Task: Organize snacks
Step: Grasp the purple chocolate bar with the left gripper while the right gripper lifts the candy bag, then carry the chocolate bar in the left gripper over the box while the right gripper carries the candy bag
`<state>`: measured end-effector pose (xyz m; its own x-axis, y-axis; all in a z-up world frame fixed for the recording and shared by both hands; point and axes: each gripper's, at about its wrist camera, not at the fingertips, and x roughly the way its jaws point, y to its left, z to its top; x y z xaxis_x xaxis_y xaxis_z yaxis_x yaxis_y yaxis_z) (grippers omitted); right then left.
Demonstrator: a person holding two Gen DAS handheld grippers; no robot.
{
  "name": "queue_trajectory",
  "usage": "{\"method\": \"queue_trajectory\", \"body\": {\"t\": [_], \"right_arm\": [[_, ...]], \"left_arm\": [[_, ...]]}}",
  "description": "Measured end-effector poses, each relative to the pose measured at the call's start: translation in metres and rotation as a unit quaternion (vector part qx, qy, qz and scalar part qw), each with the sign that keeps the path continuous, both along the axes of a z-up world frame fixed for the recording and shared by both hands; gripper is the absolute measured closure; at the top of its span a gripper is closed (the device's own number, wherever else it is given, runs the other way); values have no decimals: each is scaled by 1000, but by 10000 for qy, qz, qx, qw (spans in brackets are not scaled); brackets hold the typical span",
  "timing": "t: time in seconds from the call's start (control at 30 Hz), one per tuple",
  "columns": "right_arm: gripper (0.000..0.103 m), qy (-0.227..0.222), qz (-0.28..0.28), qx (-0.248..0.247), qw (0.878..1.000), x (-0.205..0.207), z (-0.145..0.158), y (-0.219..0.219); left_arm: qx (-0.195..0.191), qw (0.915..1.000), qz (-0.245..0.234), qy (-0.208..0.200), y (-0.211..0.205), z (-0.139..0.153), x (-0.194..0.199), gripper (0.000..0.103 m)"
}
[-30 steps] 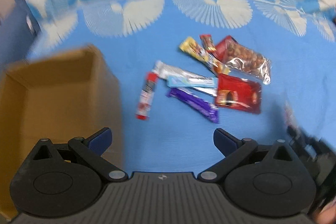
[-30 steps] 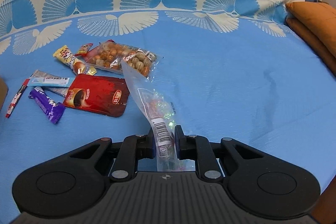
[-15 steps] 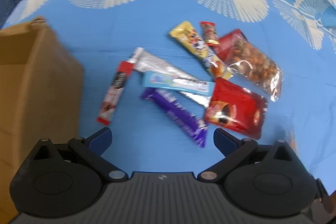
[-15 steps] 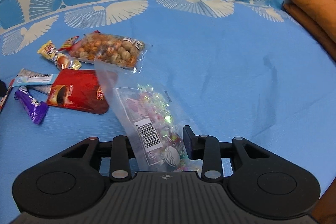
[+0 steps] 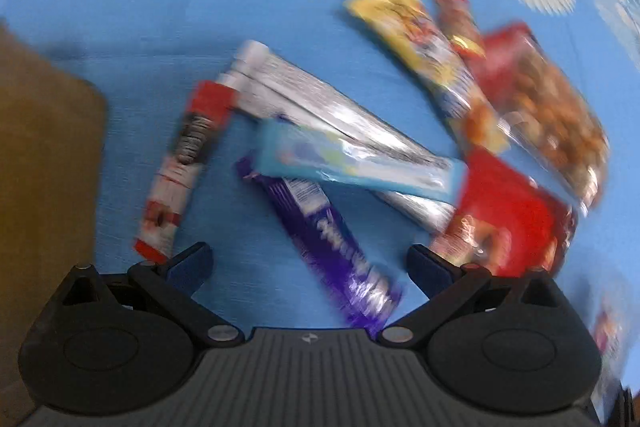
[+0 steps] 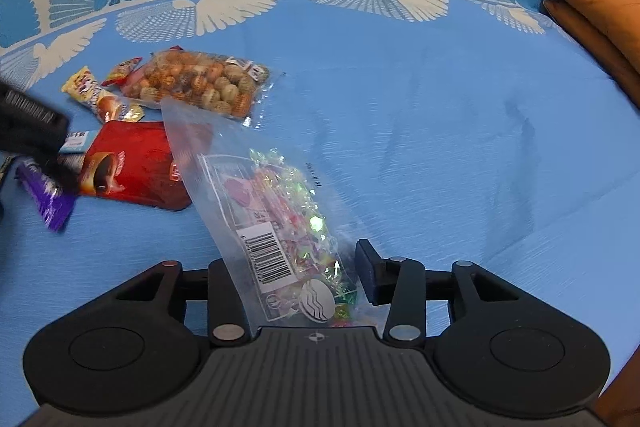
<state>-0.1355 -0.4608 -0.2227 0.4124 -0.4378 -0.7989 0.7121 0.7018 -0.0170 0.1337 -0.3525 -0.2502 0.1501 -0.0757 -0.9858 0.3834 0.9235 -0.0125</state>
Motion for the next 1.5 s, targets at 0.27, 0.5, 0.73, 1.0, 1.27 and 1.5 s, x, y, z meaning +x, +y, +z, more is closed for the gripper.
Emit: {"method": "queue_trajectory", "body": {"t": [0.27,0.5,0.73,1.0,1.27,1.5], "right_arm": [[43,-24,36,-46,10000,1,-5,-4],[81,20,119,-201,9997,1,3,4],[89,-330,67,-206,9992,-11,35,21],[89,-727,181,-456,9961,-25,92,63],[89,-1208,871,-724,9862,-24,160,128],[89,-1630,1638,-679,9706,-21,205,198]], "left_arm": [[165,9998,-71,-59,-10,1,6,0],[360,9993,44,33,1,18,-5,56],[154,9979,-548,-311,10,63,-35,90],[-881,9873,-1172,-614,51,138,-74,90],[-1444,9731,-1290,-1247,131,215,-106,90],[-1562,9720,-858,-1528,229,252,-118,90]]}}
